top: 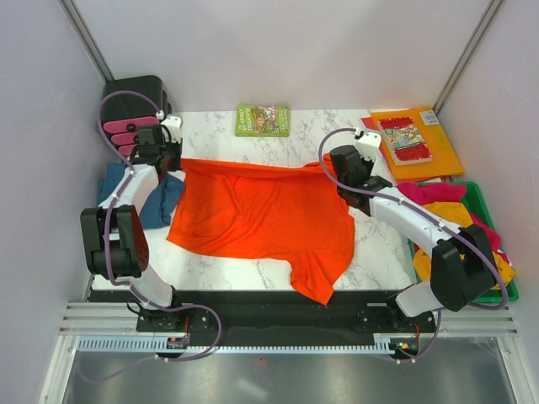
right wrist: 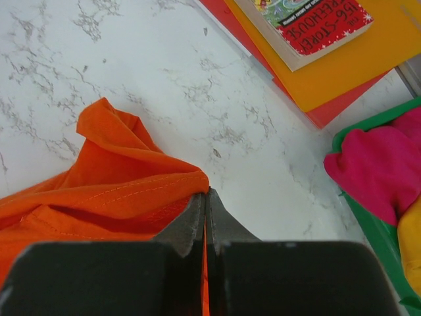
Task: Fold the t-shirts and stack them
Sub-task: Fold the flattened tshirt in 1/3 of the way
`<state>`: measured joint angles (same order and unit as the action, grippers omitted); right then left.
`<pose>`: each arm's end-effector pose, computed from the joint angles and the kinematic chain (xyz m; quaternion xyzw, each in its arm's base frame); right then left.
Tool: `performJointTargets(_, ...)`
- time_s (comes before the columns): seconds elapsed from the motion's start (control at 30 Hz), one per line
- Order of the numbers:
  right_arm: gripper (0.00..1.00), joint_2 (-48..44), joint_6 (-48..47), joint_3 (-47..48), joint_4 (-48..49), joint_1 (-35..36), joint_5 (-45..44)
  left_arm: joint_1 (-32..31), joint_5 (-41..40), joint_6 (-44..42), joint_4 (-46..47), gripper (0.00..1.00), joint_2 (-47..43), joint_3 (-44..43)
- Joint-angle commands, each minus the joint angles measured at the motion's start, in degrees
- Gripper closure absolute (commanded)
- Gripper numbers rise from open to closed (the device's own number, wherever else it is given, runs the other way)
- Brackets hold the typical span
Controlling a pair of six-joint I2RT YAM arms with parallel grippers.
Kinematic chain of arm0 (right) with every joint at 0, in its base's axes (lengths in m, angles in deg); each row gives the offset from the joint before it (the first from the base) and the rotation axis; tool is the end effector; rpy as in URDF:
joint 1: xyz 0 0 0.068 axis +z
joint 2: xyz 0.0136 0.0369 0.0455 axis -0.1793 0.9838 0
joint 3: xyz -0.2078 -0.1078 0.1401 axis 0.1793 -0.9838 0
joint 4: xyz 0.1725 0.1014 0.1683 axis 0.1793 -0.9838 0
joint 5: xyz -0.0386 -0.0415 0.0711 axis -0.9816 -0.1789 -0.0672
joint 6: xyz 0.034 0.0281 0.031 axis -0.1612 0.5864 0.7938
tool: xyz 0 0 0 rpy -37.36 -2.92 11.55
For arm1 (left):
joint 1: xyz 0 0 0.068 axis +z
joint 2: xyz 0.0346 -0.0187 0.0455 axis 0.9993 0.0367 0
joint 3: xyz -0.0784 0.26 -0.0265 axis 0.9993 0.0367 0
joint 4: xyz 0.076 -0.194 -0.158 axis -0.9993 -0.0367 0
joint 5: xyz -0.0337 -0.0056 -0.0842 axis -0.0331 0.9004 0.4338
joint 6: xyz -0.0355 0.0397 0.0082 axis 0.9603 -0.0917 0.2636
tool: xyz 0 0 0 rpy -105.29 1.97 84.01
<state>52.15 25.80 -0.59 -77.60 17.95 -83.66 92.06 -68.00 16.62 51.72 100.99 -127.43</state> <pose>0.2943 0.1290 0.2700 0.1705 0.8223 -0.1179 0.5300 0.3764 0.0243 0.2558 0.0816 0.8927 0.0239 0.4426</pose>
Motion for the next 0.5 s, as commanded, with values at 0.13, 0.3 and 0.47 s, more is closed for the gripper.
performJointTargets(0.13,1.00,-1.94,5.10,-5.69,-2.20,0.91,0.66,0.49,0.54,-3.24,1.86,0.98,-2.15,6.54)
performJointTargets(0.3,1.00,-1.67,7.73,-8.06,-3.35,2.31,1.90,0.41,0.37,-4.12,1.60,0.98,-0.57,7.77)
performJointTargets(0.47,1.00,-0.18,9.40,-9.03,-5.01,3.28,3.21,0.49,0.37,-5.08,0.98,0.98,0.58,8.65)
